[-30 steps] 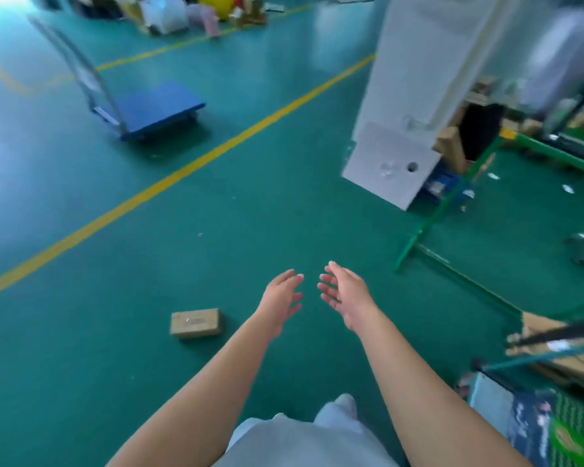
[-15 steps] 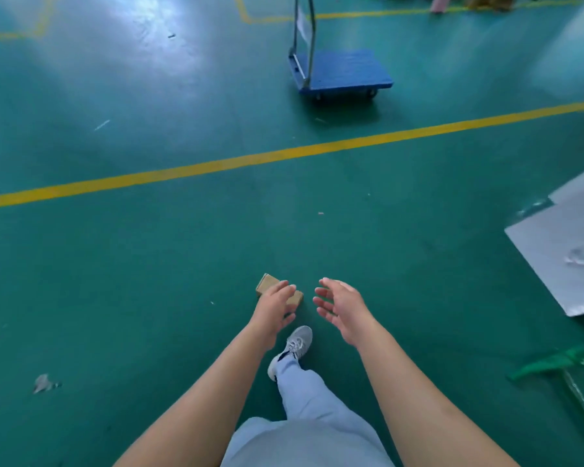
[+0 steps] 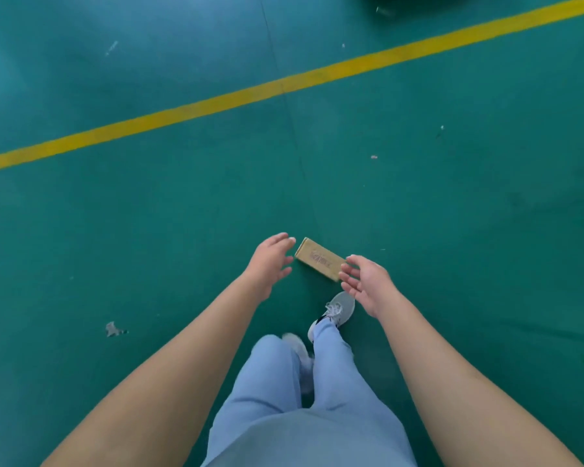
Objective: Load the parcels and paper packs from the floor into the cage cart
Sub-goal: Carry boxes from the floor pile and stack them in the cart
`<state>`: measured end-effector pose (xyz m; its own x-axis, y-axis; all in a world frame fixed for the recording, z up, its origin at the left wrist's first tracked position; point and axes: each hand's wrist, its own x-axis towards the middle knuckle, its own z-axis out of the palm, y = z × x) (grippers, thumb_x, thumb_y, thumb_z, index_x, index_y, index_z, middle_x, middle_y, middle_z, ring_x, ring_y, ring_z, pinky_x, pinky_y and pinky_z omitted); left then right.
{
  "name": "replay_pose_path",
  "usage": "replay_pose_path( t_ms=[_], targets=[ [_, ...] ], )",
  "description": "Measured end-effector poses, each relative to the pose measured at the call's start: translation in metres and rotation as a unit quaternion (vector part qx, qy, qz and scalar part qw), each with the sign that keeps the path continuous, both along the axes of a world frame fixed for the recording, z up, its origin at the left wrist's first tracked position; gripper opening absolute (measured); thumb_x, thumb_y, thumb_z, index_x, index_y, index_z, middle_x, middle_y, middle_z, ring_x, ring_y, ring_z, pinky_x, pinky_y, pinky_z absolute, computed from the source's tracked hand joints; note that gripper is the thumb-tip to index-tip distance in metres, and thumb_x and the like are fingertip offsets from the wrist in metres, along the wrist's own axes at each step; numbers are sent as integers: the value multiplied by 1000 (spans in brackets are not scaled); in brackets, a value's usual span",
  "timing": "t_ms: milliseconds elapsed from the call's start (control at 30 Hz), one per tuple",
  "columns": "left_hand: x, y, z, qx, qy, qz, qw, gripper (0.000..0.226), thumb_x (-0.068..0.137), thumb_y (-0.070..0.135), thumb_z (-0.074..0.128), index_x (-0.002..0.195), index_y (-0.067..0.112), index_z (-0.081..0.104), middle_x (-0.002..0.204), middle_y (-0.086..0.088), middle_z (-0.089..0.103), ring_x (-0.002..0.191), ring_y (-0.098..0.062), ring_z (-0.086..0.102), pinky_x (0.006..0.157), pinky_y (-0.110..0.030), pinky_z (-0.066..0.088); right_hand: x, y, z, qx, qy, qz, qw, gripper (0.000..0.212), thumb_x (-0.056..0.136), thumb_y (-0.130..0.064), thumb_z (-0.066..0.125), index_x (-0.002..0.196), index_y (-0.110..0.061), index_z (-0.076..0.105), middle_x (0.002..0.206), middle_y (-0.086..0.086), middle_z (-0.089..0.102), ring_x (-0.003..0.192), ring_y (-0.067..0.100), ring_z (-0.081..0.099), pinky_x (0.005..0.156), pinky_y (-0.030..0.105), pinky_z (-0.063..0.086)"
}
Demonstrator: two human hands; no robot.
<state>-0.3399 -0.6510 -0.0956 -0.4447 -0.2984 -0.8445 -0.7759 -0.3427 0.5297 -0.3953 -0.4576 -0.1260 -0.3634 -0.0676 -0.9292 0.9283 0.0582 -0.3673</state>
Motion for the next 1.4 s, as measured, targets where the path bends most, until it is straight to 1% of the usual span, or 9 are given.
replay_pose_path(
  t_ms=[300,467,833,900,1000,1100,1200,1267,1400],
  targets=[
    [-55,-64,-143,-10,-80,-105,991,45,102,34,62,145,25,52,138,2,58,120,-22,61,101,-38,53,-12,-20,-130,64,-62,1,996,30,106,-29,55,129,-11,60,119,8,68,102,21,66,93,35,55],
    [-73,-74,-241,-1,-121,-177,977,47,102,34,60,147,24,50,136,1,57,118,-21,59,103,-39,52,-13,-26,-222,96,-100,4,990,33,105,-29,56,130,-9,59,119,7,68,104,21,67,82,30,56],
    [-86,-72,-504,1,-219,-256,941,66,99,41,61,158,29,33,145,-1,50,120,-22,55,110,-43,46,-35,-41,-462,144,-101,23,984,23,103,-31,56,123,-21,56,123,1,59,113,21,61,102,37,54],
    [-89,-69,-546,-18,-222,-276,935,72,98,42,60,160,29,28,140,2,52,112,-20,56,111,-40,42,-36,-39,-503,161,-96,27,982,34,101,-33,56,134,-23,53,130,-1,55,114,19,56,106,41,50],
    [-97,-60,-599,-60,-215,-316,922,79,98,43,59,164,26,18,162,1,35,139,-32,47,117,-49,38,-38,-29,-561,182,-90,25,979,57,99,-33,56,153,-25,37,142,-3,47,119,22,49,104,40,43],
    [-105,-49,-643,-76,-212,-320,920,78,97,42,58,162,27,18,155,1,41,135,-34,50,114,-50,42,-38,-18,-606,185,-83,21,979,63,101,-29,55,158,-22,28,137,-4,45,114,19,46,93,34,35],
    [-109,-37,-669,-71,-213,-300,927,54,92,40,59,141,23,44,134,-1,55,109,-25,55,94,-40,49,-35,-12,-636,163,-90,18,982,44,100,-31,57,141,-24,44,128,-7,54,112,20,55,92,35,43],
    [-110,-35,-674,-72,-213,-289,931,59,77,48,59,130,25,51,131,-6,56,103,-25,57,84,-37,48,-33,-11,-642,147,-91,1,985,42,98,-33,60,137,-23,47,128,-3,58,111,20,56,92,36,45],
    [-106,-30,-659,-68,-203,-278,936,70,71,51,59,136,27,47,132,-4,55,113,-25,60,101,-47,51,-29,0,-620,135,-86,-48,986,49,97,-34,63,141,-23,45,122,-4,56,106,19,55,90,35,44]
  ],
)
